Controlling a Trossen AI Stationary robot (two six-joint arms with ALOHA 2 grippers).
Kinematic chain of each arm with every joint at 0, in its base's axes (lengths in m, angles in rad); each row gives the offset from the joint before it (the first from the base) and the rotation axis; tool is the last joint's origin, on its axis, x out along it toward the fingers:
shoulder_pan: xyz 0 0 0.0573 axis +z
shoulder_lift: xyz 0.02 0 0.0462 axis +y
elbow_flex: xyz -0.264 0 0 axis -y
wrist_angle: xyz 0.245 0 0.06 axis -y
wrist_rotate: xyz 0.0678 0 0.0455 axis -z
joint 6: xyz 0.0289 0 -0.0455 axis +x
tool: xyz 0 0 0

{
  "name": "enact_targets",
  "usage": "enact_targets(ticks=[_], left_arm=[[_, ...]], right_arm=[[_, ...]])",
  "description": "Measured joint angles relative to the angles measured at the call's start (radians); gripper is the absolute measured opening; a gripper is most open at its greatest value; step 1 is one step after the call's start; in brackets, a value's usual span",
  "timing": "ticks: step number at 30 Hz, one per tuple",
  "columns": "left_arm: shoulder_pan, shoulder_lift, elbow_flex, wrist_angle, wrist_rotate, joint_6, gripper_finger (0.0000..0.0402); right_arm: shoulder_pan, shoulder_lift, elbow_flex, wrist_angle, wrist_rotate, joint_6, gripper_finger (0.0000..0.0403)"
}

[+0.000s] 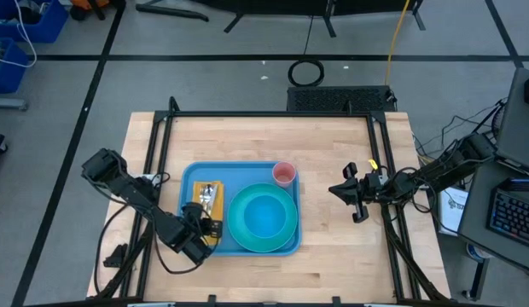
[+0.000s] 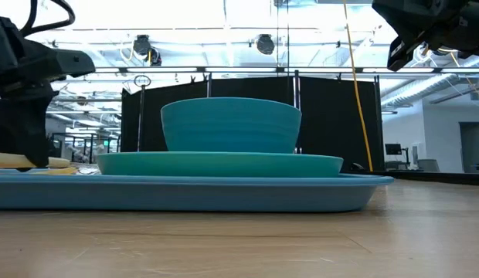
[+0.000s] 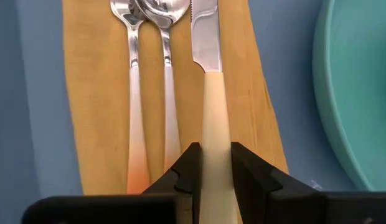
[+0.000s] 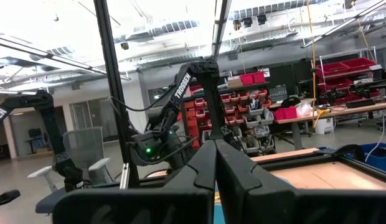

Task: Set up tray
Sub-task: Put the yellow knife on the blue serving tray to the left of the orange spoon

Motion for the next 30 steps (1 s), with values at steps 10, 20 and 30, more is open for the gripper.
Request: enact_targets(ticks=[10,20,30], left_arm=[[0.013,0.009,0.0,0.056,-0.038,0.005,0.0065],[0.034,0.04,0.0,0.051,0.007,0.018,0.0065],[0.041,0.088,0.002,0.103,0.023,0.028,0.0065]], right_arm=[[0.0,0.0,0.0,0.0,0.0,0.0,0.0],[0.0,0.0,0.0,0.0,0.0,0.0,0.0],[0.0,0.0,0.0,-0.001,0.0,0.0,0.0]])
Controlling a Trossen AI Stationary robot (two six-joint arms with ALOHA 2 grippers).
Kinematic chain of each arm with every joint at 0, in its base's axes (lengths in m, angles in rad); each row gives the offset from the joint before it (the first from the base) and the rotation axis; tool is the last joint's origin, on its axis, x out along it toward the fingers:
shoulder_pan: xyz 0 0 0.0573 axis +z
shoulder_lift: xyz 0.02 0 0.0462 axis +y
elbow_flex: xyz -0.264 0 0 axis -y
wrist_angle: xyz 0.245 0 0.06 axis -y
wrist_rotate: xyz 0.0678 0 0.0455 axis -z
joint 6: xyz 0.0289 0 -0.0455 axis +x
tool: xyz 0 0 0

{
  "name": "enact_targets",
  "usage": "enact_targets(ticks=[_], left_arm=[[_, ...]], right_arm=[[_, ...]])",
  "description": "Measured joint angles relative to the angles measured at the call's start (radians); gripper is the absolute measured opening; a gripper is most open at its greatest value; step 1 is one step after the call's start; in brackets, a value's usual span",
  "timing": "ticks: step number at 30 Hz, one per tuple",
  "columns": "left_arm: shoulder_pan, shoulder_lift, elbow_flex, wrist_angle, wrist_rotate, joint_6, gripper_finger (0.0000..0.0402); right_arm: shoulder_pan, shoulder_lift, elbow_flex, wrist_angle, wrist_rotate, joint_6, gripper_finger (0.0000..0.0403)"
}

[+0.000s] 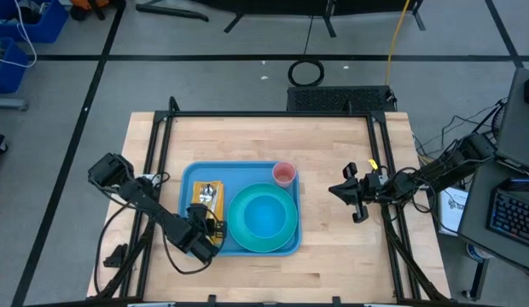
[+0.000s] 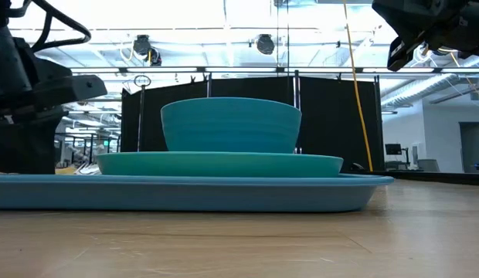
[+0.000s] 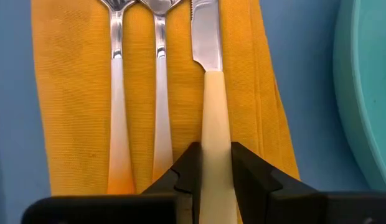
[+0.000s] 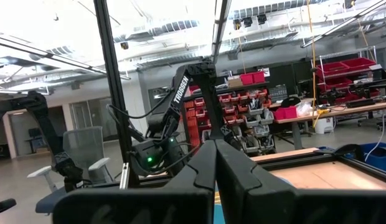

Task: Set up tray
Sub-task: Put the yellow knife on the blue serving tray to the left of the orange spoon, then return to Home Position

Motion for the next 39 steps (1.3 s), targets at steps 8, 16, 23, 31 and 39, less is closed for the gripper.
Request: enact_targets(ticks=[8,16,23,31,39], left_arm=[[0.0,0.0,-0.001,0.015,-0.009,-0.039,0.0152],[-0.018,0.001,-0.001,0.033,-0.044,0.002,0.0213],[-0.041,-0.014,-0.003,0.005,-0.087,0.002,0.0229],[-0.069,-0.075,-0.003,-0.051,-0.167,0.009,0.0229],[-0.112,-0.129,-0.002,-0.123,-0.199,-0.01,0.023]], right_arm=[[0.0,0.0,0.0,0.001,0.0,0.0,0.0],[0.0,0.0,0.0,0.001,0.0,0.0,0.0],[0.0,0.0,0.0,0.001,0.0,0.0,0.0],[0.0,0.0,0.0,0.0,0.0,0.0,0.0],[0.0,0.0,0.0,0.0,0.0,0.0,0.0]])
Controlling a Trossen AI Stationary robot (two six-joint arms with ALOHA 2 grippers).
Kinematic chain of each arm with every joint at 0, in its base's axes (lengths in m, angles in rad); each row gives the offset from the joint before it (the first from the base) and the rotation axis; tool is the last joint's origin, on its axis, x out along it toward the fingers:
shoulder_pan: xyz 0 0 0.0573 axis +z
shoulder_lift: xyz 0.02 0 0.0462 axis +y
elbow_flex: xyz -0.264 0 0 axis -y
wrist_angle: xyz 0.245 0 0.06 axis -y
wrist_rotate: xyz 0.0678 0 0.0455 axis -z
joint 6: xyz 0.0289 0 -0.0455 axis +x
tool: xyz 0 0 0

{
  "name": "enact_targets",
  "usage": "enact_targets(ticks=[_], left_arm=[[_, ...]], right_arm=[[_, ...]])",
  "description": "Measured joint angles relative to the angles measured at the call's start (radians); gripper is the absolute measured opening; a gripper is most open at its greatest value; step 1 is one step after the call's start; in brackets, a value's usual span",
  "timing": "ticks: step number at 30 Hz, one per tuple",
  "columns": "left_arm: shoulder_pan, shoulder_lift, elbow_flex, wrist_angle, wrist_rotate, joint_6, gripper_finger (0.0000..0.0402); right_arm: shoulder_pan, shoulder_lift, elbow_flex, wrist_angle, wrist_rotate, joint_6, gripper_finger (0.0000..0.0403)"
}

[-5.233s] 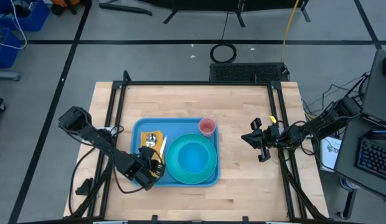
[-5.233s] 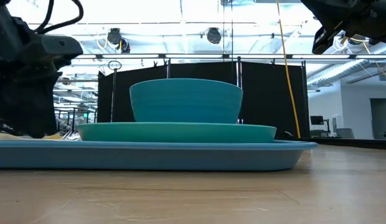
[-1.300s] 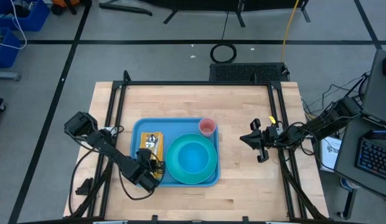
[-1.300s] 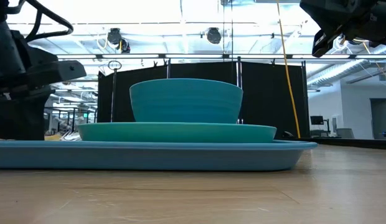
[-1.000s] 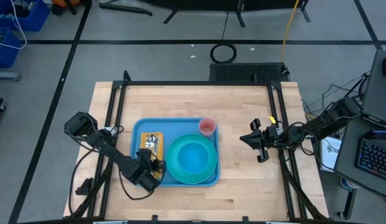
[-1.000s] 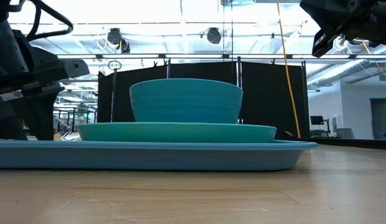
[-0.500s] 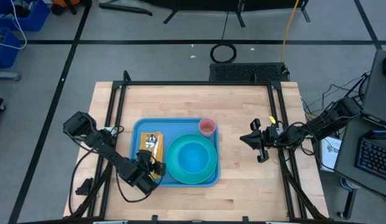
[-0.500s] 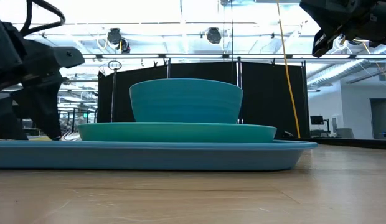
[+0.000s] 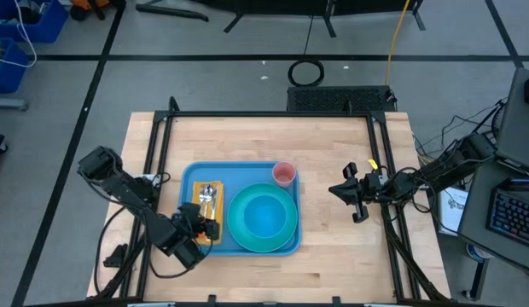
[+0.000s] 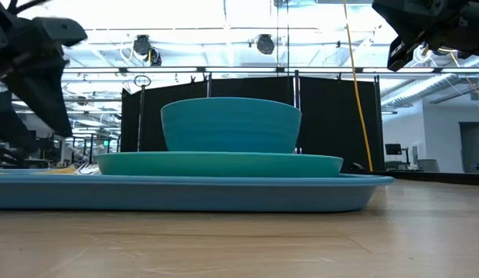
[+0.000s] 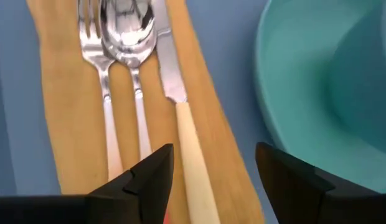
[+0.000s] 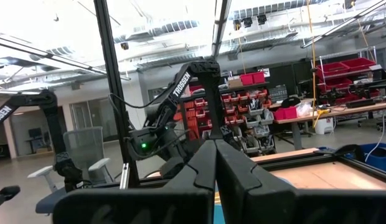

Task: Set up tray
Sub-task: Return to Home Position

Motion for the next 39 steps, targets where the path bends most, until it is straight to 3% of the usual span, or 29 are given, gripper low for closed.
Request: enact_targets(ticks=[3,6,11,15,19,22,26,32,36,39], left_arm=[[-0.024,-0.013,0.0,-0.007,-0.05,0.003,0.023],[-0.055,-0.019,0.0,0.006,-0.118,0.107,0.023],[-0.11,-0.019,0.0,0.05,-0.137,0.201,0.023],[-0.157,-0.018,0.0,0.173,-0.286,0.3,0.023],[-0.208,-0.018,0.0,0.381,-0.455,0.592,0.023],[-0.253,-0.019,0.0,0.567,-0.512,0.893,0.023],[-0.308,-0.059,0.0,0.743,-0.602,1.142,0.023],[-0.346,-0.111,0.002,0.989,-0.544,1.527,0.023],[-0.301,-0.118,0.001,1.097,-0.42,1.699,0.023],[-0.243,-0.118,0.0,1.197,-0.254,1.818,0.023]], right_arm=[[0.0,0.0,0.0,0.001,0.0,0.0,0.0],[0.0,0.0,0.0,0.0,0.0,0.0,0.0],[0.0,0.0,0.0,0.0,0.0,0.0,0.0],[0.0,0.0,0.0,0.0,0.0,0.0,0.0],[0.0,0.0,0.0,0.0,0.0,0.0,0.0],[0.0,0.0,0.0,0.0,0.0,0.0,0.0],[0.0,0.0,0.0,0.0,0.0,0.0,0.0],[0.0,0.0,0.0,0.0,0.0,0.0,0.0],[0.0,0.0,0.0,0.0,0.0,0.0,0.0],[0.0,0.0,0.0,0.0,0.0,0.0,0.0]])
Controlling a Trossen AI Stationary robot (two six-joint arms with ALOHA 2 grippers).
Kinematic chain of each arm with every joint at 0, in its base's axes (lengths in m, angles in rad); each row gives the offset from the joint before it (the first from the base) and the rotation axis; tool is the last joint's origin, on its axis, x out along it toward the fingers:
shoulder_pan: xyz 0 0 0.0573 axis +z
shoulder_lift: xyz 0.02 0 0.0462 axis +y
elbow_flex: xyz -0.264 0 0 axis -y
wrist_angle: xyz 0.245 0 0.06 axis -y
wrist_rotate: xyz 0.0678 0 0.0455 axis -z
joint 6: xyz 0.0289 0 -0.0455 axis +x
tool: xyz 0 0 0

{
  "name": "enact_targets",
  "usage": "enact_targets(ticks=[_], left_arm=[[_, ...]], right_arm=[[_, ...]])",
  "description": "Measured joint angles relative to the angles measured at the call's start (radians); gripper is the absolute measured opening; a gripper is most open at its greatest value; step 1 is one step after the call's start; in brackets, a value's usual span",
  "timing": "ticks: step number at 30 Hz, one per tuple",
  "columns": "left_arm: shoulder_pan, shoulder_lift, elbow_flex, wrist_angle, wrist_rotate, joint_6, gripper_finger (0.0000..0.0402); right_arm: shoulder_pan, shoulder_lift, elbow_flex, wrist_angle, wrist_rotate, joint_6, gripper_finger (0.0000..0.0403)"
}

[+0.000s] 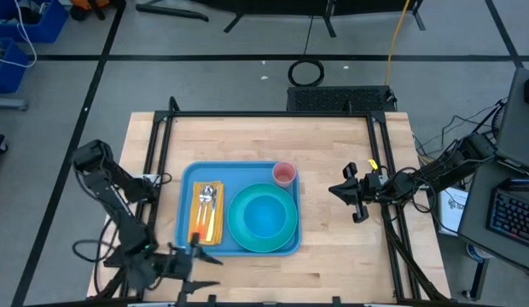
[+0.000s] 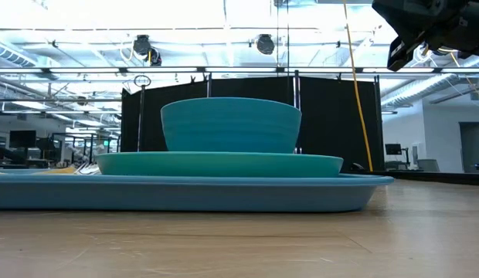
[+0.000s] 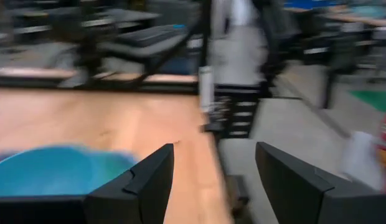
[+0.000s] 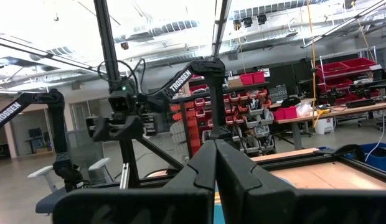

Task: Set up tray
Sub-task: Return to Home Position

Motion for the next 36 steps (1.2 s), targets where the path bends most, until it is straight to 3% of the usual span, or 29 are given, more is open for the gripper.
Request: enact_targets(ticks=[4,8,14,27,36], left_arm=[[0.102,0.0,-0.033,0.173,0.289,0.17,0.023],[0.18,0.0,-0.057,0.243,0.553,0.276,0.023],[0.264,-0.039,-0.143,0.241,0.504,0.228,0.023],[0.273,-0.377,-0.547,0.439,0.555,0.279,0.023],[0.273,-0.542,-0.695,0.468,0.554,0.29,0.023]], right_arm=[[0.0,0.0,0.0,0.0,0.0,0.0,0.0],[0.0,0.0,0.0,0.0,0.0,0.0,0.0],[0.0,0.0,0.0,0.0,0.0,0.0,0.0],[0.0,0.0,0.0,0.0,0.0,0.0,0.0],[0.0,0.0,0.0,-0.001,0.0,0.0,0.0]])
